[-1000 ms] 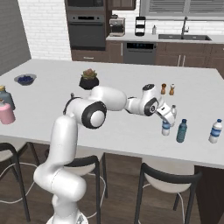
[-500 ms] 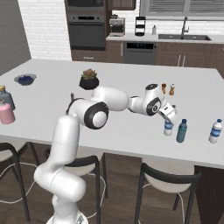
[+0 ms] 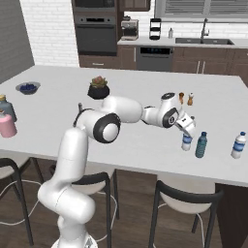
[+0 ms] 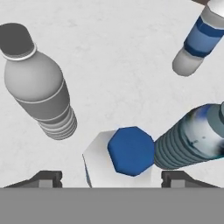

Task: Move the plastic bottles in the middle to the plastics group, and the glass bottles in the middle to the glass group.

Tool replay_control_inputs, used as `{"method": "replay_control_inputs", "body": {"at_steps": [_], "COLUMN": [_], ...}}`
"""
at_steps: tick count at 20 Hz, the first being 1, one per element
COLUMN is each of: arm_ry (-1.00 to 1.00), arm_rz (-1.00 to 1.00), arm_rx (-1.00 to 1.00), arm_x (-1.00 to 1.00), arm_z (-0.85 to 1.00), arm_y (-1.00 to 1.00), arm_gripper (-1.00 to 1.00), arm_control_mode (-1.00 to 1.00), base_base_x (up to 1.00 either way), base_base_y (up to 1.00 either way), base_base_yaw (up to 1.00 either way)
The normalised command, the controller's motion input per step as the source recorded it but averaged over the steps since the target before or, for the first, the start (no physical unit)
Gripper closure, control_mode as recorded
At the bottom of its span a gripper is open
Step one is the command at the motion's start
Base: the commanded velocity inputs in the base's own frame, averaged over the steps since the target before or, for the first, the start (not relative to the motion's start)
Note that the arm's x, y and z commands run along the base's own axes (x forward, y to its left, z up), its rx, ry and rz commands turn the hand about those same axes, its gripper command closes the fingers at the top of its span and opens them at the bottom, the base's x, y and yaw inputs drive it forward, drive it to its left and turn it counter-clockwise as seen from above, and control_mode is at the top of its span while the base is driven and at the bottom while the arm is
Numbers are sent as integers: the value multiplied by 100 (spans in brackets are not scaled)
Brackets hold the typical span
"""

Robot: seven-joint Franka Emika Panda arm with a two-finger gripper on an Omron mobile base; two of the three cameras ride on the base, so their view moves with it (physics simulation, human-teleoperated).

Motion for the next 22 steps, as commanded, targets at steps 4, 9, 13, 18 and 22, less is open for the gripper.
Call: {"method": "replay_control_inputs", "body": {"at_steps": [4,9,13,18,22], "arm_ry": [0,-4,-6,-5,0], "arm_rz": [0,0,0,3,17], "arm_rx": [0,0,0,1,0], "arm_x": [-2,-21,-51,-32,-52], "arm_z": [9,48,59,5,21], "arm_y": [0,1,7,13,70], "arm_gripper": [-100,-100,-100,-100,-100], "arm_control_mode": [-100,-100,-100,-100,-100], "base_base_x": [0,0,0,0,0], "base_base_y": [0,0,0,0,0], "base_base_yaw": [0,0,0,0,0]}}
